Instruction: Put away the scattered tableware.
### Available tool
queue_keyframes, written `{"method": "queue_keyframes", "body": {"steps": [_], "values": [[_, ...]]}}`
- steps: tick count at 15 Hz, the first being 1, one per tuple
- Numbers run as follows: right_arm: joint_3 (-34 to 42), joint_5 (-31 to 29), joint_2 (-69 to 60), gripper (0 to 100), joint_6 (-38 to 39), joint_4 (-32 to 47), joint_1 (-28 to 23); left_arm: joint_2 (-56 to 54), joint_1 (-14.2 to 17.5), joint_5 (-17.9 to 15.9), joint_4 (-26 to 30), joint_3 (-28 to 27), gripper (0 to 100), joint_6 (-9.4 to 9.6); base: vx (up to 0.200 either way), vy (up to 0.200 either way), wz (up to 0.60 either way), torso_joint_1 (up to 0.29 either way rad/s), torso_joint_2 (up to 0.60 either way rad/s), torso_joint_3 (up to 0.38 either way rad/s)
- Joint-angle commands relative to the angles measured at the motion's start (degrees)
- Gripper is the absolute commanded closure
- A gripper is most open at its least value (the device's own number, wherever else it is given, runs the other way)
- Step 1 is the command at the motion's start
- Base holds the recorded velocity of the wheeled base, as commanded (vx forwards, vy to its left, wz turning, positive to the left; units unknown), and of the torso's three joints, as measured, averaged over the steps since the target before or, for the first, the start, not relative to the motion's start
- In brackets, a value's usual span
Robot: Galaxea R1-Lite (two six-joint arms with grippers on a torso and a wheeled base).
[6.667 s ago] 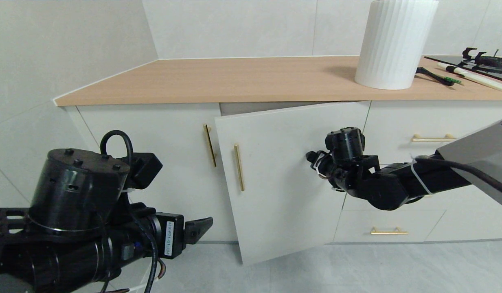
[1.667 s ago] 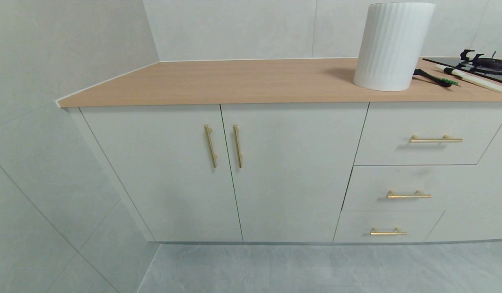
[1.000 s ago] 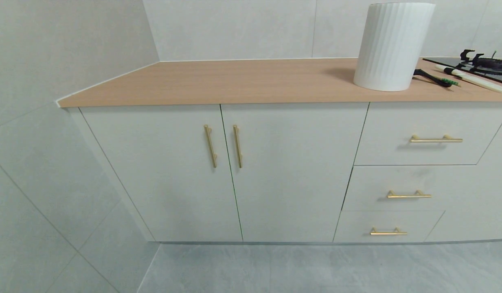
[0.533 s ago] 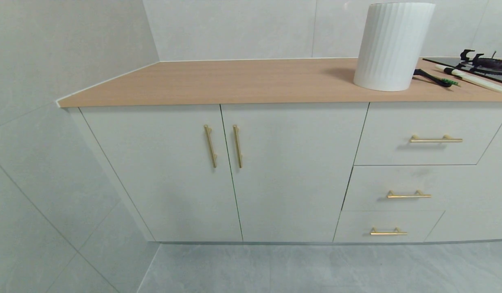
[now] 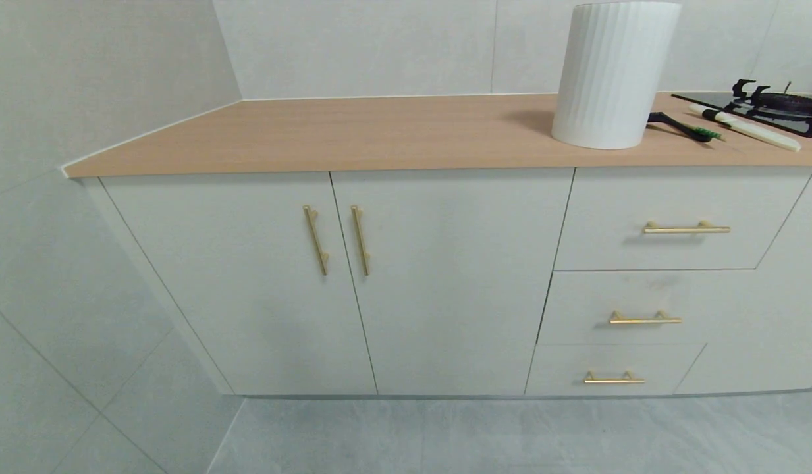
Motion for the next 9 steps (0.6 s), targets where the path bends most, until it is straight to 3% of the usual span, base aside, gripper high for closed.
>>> {"method": "queue_keyframes", "body": {"steps": [1,7,9], "values": [[0.0,0.0,0.1,0,0.0,0.0,0.0,0.0,0.0,0.0,0.0,0.0,0,0.02,0.000,-0.200,0.00,0.012,0.00,0.002],[0.0,0.0,0.1,0,0.0,0.0,0.0,0.0,0.0,0.1,0.0,0.0,0,-0.07,0.000,-0.200,0.00,0.001,0.00,0.005],[0.0,0.0,0.1,0,0.0,0.0,0.0,0.0,0.1,0.1,0.0,0.0,0,-0.42,0.000,0.000,0.00,0.000,0.00,0.000]]}}
